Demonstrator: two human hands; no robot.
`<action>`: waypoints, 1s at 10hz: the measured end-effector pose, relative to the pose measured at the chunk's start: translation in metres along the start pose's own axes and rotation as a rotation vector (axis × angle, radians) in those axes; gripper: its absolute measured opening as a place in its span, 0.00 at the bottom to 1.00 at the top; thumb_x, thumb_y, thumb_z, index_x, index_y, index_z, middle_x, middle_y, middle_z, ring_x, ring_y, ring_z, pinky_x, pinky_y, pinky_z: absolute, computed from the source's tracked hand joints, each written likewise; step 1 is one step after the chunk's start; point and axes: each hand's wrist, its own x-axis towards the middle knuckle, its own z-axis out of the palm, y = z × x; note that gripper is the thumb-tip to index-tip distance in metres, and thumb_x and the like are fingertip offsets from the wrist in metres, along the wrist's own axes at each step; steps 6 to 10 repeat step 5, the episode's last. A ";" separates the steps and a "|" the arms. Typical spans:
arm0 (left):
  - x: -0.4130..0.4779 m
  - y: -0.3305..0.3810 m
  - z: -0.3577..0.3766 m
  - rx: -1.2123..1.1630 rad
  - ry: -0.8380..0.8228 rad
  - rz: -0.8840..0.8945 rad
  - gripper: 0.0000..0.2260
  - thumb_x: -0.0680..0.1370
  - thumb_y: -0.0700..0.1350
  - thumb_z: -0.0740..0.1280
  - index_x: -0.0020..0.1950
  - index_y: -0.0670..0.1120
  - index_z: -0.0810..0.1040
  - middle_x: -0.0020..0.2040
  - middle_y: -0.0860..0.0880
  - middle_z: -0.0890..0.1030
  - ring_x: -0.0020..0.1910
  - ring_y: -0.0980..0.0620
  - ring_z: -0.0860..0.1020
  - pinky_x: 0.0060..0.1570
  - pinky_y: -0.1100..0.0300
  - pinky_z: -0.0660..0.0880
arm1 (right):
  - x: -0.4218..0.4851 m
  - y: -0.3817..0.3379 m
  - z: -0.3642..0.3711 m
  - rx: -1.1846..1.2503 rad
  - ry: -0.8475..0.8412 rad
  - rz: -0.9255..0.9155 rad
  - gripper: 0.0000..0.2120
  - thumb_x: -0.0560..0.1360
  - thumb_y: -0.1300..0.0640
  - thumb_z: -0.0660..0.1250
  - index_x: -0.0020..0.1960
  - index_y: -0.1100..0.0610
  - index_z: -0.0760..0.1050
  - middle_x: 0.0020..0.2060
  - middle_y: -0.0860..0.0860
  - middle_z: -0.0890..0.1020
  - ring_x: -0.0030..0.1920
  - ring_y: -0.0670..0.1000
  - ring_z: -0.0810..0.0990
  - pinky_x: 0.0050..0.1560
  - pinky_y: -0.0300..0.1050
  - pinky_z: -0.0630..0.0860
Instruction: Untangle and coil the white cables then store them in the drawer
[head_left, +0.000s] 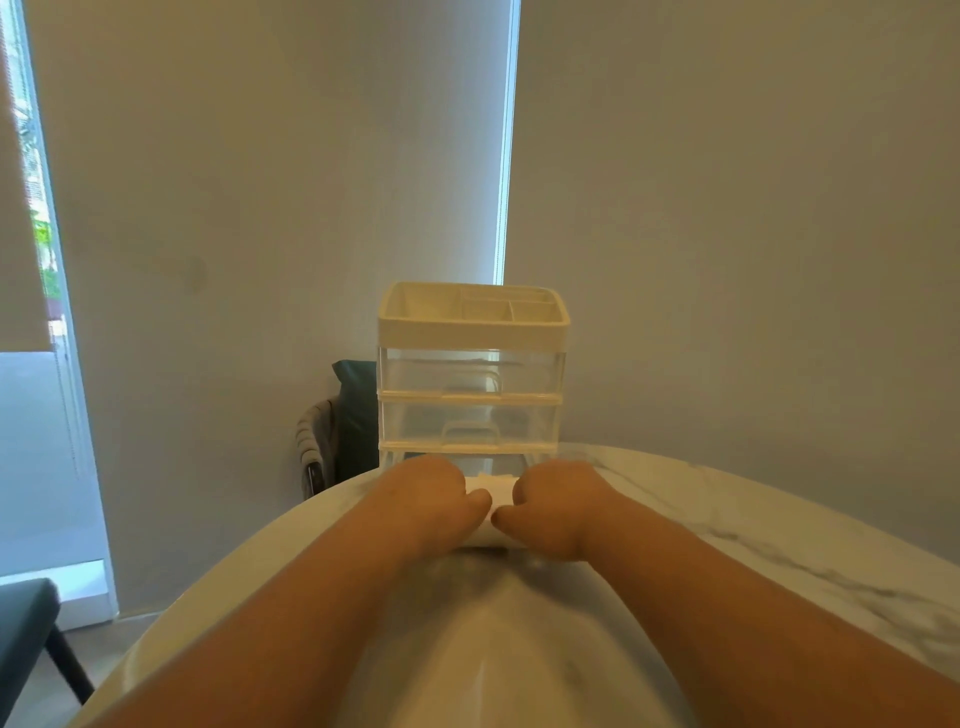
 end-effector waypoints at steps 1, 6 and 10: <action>0.006 0.004 0.004 0.054 0.003 -0.015 0.13 0.81 0.54 0.61 0.60 0.49 0.76 0.54 0.48 0.79 0.54 0.50 0.77 0.56 0.57 0.74 | -0.005 -0.001 0.002 0.019 -0.001 -0.036 0.23 0.82 0.42 0.51 0.59 0.55 0.77 0.53 0.57 0.80 0.54 0.56 0.76 0.55 0.51 0.66; 0.020 0.029 -0.078 -0.658 0.025 0.088 0.12 0.82 0.50 0.58 0.55 0.46 0.78 0.54 0.48 0.78 0.53 0.48 0.76 0.57 0.55 0.71 | 0.040 0.027 -0.032 0.624 -0.017 0.273 0.20 0.82 0.44 0.58 0.70 0.49 0.74 0.66 0.45 0.78 0.68 0.48 0.75 0.68 0.42 0.69; 0.020 0.029 -0.078 -0.658 0.025 0.088 0.12 0.82 0.50 0.58 0.55 0.46 0.78 0.54 0.48 0.78 0.53 0.48 0.76 0.57 0.55 0.71 | 0.040 0.027 -0.032 0.624 -0.017 0.273 0.20 0.82 0.44 0.58 0.70 0.49 0.74 0.66 0.45 0.78 0.68 0.48 0.75 0.68 0.42 0.69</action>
